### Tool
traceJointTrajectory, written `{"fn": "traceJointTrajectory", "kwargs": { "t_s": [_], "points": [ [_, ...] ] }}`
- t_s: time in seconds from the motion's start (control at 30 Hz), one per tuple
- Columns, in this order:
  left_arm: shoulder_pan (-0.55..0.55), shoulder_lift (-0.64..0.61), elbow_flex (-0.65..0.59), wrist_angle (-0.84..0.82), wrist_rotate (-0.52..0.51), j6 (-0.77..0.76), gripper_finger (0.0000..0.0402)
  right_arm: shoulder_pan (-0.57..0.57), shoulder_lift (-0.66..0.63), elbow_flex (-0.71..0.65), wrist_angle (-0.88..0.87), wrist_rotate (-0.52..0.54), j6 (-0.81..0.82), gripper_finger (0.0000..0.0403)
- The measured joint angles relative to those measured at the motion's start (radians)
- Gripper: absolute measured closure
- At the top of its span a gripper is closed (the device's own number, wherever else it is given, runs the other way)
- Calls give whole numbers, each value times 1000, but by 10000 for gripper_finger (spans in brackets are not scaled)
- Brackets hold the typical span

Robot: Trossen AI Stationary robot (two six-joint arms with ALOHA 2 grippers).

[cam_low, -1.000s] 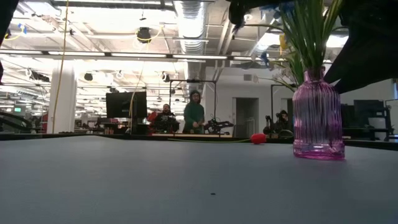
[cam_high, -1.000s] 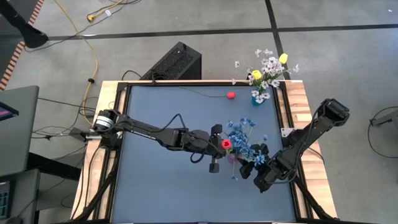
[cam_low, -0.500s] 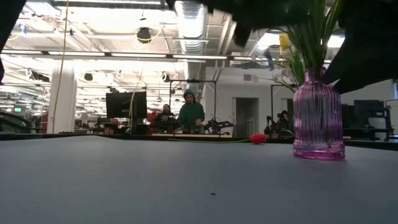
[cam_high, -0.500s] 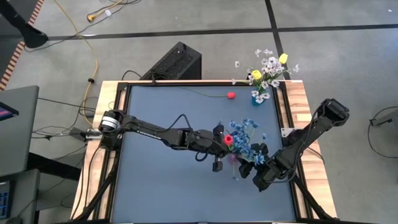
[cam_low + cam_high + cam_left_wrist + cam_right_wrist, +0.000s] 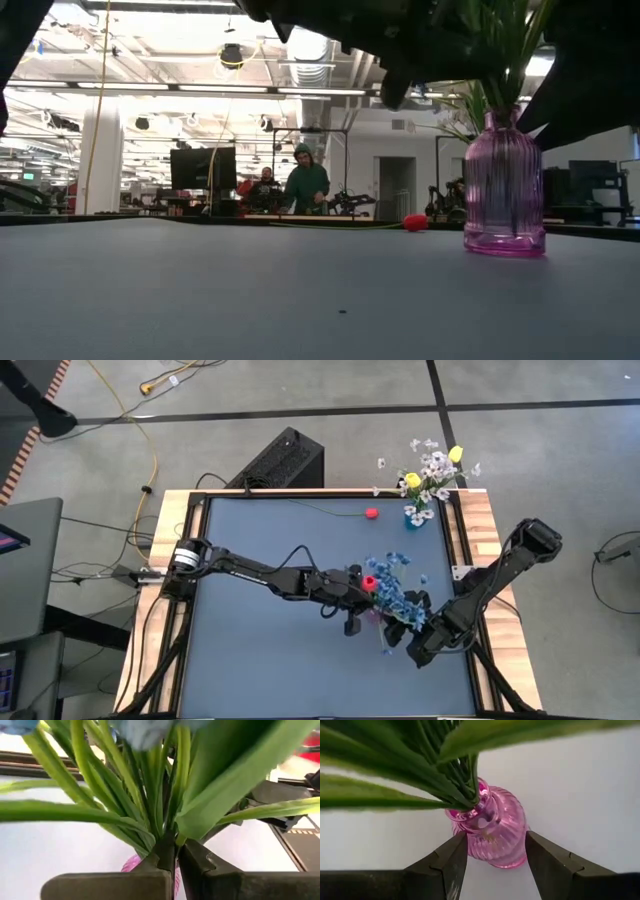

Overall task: Sort flowers into vase by color
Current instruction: Put the bottom red flower into the violet vase, then put the red flower into the violet vase

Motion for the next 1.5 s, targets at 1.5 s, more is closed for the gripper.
{"fn": "traceJointTrajectory", "kwargs": {
  "t_s": [1.5],
  "points": [
    [231,-454,2,-764,134,242,250,5,1,73,-27,-178,-130,180]
  ]
}}
